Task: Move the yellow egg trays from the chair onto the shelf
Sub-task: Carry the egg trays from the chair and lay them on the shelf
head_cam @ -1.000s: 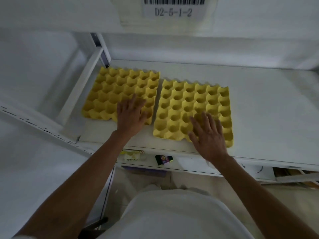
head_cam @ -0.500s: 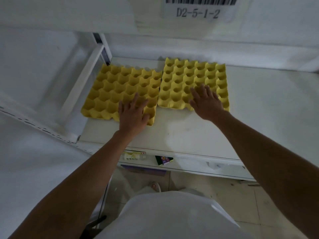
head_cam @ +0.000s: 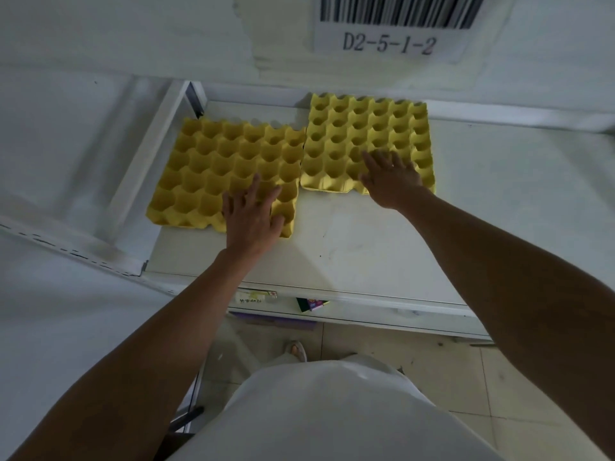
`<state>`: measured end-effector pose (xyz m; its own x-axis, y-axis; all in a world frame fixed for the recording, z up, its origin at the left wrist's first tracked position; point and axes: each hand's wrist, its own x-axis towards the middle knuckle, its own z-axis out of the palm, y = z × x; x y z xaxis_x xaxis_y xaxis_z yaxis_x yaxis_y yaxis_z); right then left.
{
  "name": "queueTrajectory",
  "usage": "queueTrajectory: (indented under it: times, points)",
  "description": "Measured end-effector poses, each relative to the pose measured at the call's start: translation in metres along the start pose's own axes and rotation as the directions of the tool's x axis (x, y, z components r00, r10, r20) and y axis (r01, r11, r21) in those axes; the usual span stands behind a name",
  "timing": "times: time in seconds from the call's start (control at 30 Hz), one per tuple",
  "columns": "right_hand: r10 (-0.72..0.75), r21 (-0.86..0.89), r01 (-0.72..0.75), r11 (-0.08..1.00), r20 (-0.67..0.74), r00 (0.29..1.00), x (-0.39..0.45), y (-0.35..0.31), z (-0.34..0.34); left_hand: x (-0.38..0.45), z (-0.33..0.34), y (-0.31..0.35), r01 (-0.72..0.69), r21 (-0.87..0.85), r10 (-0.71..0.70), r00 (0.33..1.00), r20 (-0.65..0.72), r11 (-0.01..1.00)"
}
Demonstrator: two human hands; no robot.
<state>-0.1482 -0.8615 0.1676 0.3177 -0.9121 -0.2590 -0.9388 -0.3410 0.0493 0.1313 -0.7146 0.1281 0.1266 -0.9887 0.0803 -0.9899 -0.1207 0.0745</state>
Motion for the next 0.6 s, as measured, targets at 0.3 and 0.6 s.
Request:
queueTrajectory:
  times: [0.3,0.6]
  points:
    - [0.005,-0.023,-0.005,1.000,-0.008,1.000,-0.008,-0.001,-0.007,0.003,-0.025,0.002,-0.025,0.026,0.019,0.979,0.201,0.999]
    - [-0.341,-0.060,0.336,0.940,-0.145,0.929,-0.058,0.009,-0.018,-0.072,-0.064,0.063,0.270,-0.201,-0.247,0.960,0.133,0.942]
